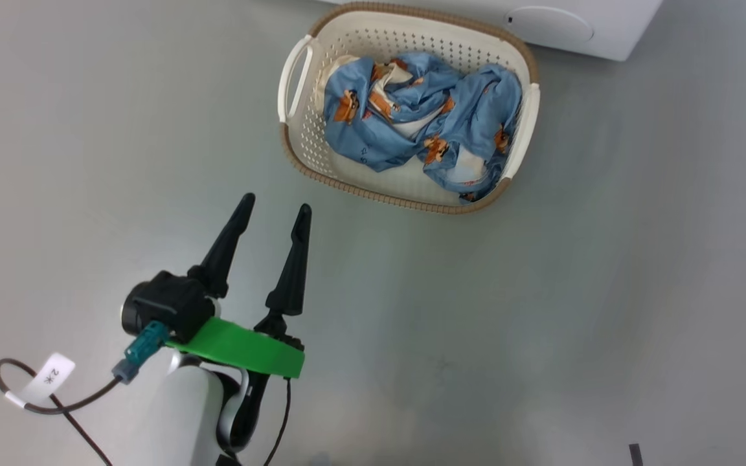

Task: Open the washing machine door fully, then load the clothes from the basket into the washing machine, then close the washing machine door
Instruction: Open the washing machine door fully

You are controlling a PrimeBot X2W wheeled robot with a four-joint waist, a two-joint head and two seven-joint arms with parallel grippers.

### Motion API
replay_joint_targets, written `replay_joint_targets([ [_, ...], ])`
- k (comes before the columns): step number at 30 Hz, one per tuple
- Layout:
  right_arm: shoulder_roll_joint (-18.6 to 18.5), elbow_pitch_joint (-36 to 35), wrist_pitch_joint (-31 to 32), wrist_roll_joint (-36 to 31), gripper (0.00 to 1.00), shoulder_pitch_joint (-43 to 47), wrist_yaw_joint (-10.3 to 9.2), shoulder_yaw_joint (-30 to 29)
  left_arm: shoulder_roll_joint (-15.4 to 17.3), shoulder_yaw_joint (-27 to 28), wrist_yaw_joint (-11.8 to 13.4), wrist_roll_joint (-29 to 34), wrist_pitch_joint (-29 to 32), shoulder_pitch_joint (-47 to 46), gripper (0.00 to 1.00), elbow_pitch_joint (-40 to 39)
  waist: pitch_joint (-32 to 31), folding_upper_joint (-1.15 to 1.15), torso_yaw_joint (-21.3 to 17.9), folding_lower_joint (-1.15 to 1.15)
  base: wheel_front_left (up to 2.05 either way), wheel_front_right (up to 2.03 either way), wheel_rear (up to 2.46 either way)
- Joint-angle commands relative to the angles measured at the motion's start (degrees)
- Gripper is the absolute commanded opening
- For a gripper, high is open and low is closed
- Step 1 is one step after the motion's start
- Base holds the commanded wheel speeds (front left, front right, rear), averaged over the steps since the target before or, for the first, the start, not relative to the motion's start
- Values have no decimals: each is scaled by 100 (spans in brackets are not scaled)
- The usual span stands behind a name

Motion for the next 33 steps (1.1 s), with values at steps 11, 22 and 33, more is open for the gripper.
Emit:
replay_joint_targets([
  [11, 144, 173, 245, -289, 0, -802, 34, 240, 114, -52, 93, -228, -37, -252, 100, -314, 539, 0, 294, -1, 0, 0, 0],
  [22, 186, 365, 222, -531, 0, -1287, 34, 371, 114, -204, 131, -339, -37, -336, 100, -413, 727, 0, 413, -1, 0, 0, 0],
  [33, 278, 386, 187, -662, 0, -1570, 34, 509, 114, -291, 158, -441, -37, -396, 100, -498, 845, 0, 471, -1, 0, 0, 0],
])
